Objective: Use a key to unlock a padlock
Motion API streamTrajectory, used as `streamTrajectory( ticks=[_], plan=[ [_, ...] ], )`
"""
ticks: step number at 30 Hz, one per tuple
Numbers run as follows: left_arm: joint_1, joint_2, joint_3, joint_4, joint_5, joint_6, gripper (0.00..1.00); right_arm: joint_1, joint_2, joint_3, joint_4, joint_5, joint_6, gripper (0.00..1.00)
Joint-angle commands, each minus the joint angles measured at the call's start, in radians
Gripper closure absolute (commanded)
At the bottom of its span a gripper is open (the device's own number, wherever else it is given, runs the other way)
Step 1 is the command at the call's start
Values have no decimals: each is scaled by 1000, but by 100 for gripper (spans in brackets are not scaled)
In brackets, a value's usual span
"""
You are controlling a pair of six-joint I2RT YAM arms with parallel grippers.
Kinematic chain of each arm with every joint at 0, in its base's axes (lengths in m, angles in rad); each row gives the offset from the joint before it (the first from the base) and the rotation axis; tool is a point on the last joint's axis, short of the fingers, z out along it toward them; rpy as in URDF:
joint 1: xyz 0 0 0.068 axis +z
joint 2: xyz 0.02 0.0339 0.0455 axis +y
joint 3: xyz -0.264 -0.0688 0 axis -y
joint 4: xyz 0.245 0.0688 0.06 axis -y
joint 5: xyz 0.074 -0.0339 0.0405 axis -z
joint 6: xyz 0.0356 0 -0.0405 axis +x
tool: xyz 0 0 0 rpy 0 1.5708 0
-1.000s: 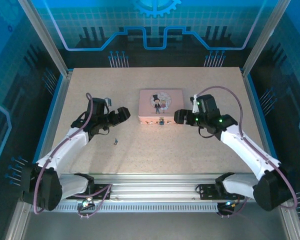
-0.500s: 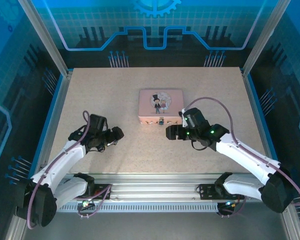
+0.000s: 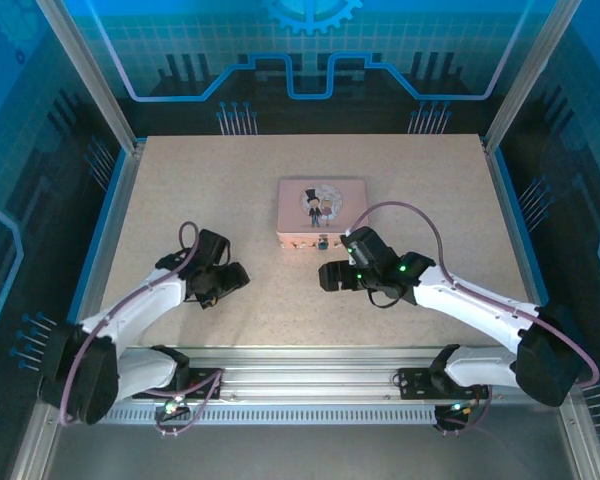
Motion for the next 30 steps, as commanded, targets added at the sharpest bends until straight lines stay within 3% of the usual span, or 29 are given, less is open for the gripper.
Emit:
streamTrajectory(
  ticks=[1,7,11,14,18,24,30],
  plan=[
    [-15,62,39,35,-42,4,29,13,0,0,-2,35,15,15],
    [-15,183,100,46,-86,46,47,15,11,-8,10,37,30,15],
    [-15,233,130,37,-114,72,52,16,19,-12,17,32,39,15],
    [-15,265,142,42,-110,88,63,17,15,-17,19,31,45,15],
    [-15,306,145,43,-110,100,68,17,6,-20,13,38,45,15],
    [-15,344,137,54,-114,112,69,17,-2,-25,11,43,49,15],
    [-15,379,134,57,-111,134,93,16,-8,-26,7,51,53,15]
  ],
)
